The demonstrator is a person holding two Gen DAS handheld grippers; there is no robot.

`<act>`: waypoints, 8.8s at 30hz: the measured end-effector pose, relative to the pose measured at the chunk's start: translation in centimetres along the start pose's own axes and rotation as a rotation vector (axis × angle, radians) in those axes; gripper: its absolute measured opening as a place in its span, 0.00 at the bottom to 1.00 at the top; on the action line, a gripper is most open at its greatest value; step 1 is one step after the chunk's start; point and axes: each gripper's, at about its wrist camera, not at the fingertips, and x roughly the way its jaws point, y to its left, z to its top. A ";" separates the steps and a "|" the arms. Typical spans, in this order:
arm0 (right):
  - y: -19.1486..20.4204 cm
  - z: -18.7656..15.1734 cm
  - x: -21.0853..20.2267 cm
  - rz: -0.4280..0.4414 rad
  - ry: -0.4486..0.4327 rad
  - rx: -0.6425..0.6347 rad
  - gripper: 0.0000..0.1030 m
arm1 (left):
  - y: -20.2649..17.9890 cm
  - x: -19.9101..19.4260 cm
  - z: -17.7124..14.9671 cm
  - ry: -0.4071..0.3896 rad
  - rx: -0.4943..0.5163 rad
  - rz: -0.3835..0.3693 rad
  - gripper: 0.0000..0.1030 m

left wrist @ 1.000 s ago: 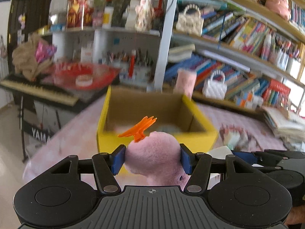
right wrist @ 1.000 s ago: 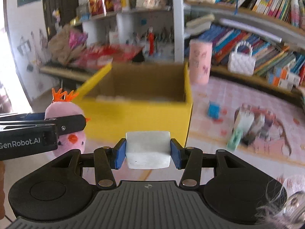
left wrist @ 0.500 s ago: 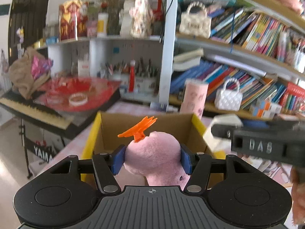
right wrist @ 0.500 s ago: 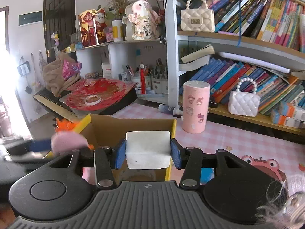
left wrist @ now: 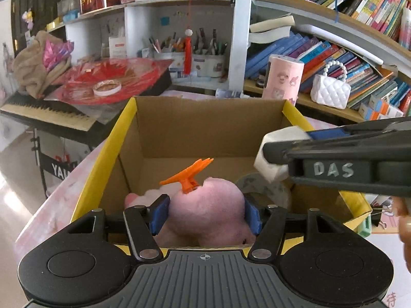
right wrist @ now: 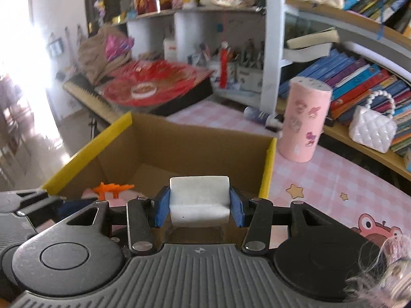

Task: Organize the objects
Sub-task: 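Lower the chick into the box and open the left tool while the right tool releases the block, then withdraw both tools from the box toward the items on the table, then grasp the mint-green clip with the left tool while the right tool grasps the black binder clip, then carry the green clip with the left tool while the right tool carries the binder clip to the box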

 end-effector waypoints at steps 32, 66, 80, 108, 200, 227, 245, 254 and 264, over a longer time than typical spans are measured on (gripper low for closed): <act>3.0 -0.6 -1.3 -0.029 -0.012 -0.195 0.74 | 4.0 -8.3 -0.7 -0.267 -0.176 -0.007 0.89; 9.8 -13.4 -12.3 -0.317 -0.023 0.097 0.92 | 5.1 -13.5 -10.0 -0.066 -0.082 0.044 0.95; 9.8 -16.6 -15.2 -0.379 0.013 0.176 0.96 | 3.2 -14.9 -11.9 -0.035 -0.015 -0.027 0.95; 6.2 -23.0 -22.2 -0.597 0.018 0.382 0.96 | -4.2 -15.4 -14.0 -0.002 0.194 -0.237 0.95; -18.7 -17.3 -9.1 -0.164 0.073 0.081 0.56 | -18.5 1.3 -3.5 0.154 0.057 -0.272 0.22; -13.9 -14.9 -9.2 -0.155 0.108 0.195 0.40 | -9.8 -4.9 -6.5 0.110 -0.106 -0.197 0.22; -1.9 -15.0 -14.6 -0.161 0.041 0.117 0.40 | -4.3 -8.7 -8.6 0.070 -0.108 -0.220 0.22; 2.7 -15.8 -15.2 -0.153 0.053 0.130 0.40 | -0.9 -11.0 -10.1 0.060 -0.099 -0.238 0.22; 7.5 -16.1 -15.7 -0.141 0.040 0.117 0.40 | 2.7 -13.3 -11.2 0.027 -0.109 -0.233 0.22</act>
